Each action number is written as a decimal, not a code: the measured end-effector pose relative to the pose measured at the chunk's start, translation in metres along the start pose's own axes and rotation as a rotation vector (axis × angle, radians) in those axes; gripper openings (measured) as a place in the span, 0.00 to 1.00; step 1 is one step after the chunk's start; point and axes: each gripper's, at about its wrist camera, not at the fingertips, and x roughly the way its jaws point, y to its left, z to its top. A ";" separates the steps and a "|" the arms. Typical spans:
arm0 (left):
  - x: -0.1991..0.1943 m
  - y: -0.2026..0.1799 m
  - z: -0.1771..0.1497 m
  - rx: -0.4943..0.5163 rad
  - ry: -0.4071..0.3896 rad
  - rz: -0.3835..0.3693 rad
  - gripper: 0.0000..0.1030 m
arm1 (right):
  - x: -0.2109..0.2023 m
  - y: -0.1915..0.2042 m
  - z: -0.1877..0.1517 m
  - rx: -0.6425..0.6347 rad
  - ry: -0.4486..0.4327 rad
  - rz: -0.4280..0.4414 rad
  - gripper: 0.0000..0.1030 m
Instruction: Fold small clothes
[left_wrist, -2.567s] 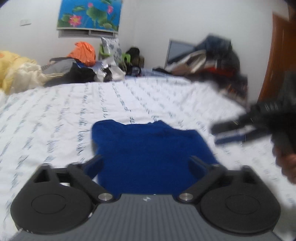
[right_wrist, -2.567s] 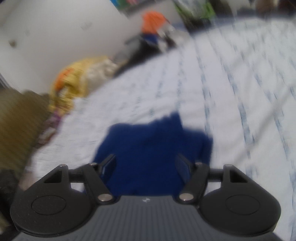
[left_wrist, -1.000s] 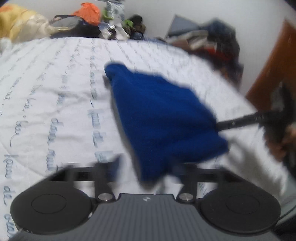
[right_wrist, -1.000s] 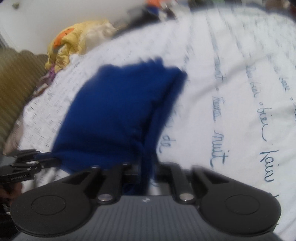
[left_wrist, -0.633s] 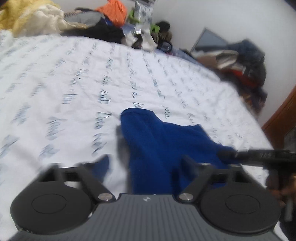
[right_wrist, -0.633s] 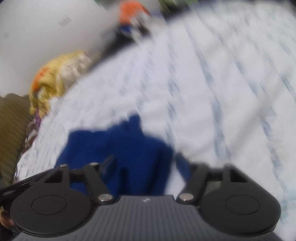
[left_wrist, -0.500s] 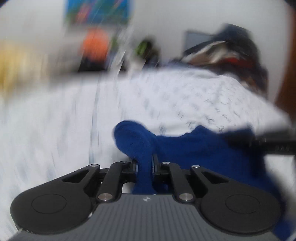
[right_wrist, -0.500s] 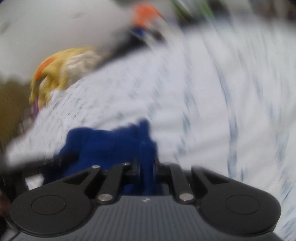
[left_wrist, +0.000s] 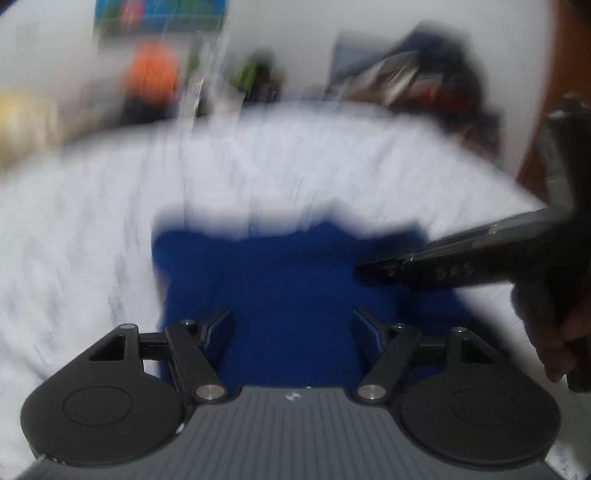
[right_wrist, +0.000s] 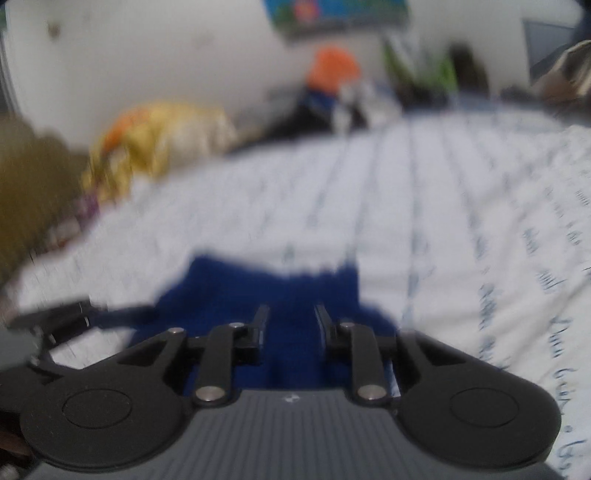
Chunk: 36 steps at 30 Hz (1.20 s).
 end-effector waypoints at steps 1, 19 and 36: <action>0.004 0.001 -0.004 0.020 -0.014 0.009 0.78 | 0.019 -0.004 -0.007 -0.020 0.018 -0.040 0.22; -0.057 -0.016 -0.023 -0.004 -0.001 0.159 0.80 | -0.020 0.024 -0.032 -0.006 -0.016 -0.071 0.34; -0.107 0.005 -0.077 -0.255 0.086 0.077 0.87 | -0.091 0.046 -0.090 -0.043 0.000 0.026 0.63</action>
